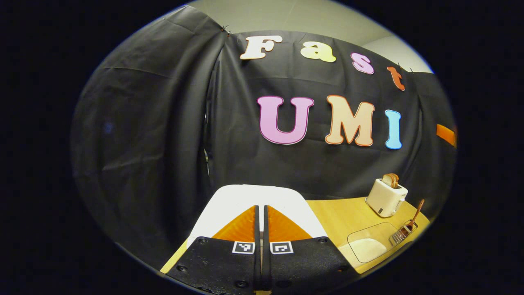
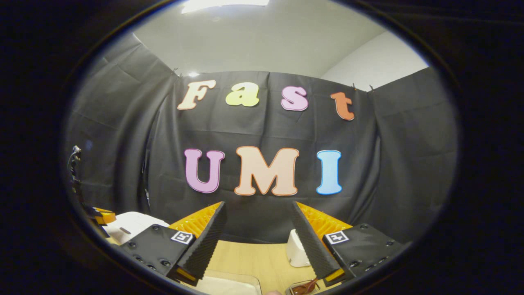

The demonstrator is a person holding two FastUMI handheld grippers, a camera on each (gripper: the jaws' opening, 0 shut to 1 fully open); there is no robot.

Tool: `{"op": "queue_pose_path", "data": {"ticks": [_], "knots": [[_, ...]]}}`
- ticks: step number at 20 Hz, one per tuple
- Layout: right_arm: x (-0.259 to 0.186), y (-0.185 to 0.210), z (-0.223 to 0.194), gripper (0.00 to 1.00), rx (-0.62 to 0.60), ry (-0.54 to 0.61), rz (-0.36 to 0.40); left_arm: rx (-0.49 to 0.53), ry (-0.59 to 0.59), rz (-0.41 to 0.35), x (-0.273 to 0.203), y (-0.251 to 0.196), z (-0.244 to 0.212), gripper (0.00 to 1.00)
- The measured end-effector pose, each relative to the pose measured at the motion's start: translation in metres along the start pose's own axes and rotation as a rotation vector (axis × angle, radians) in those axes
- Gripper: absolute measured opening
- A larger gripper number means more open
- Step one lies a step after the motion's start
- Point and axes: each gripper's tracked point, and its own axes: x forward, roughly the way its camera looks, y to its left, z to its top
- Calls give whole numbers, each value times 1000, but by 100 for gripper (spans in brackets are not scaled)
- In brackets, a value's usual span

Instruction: Close the left gripper, press the button to open the rice cooker; take a wooden spoon from the chopstick holder with the right hand, scoop a spoonful of rice and pour it into the rice cooker, then put the wooden spoon back into the chopstick holder.

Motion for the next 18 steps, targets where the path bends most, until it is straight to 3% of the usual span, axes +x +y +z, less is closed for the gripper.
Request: {"op": "queue_pose_path", "data": {"ticks": [13, 18], "knots": [[0, -6, 1, 96, -21, -3, -21, 48, 139, -28, 17, -2, -46, 0], [-1, -10, -1, 96, -20, 1, -33, 57, 98, -22, 20, -3, -44, 0]]}}
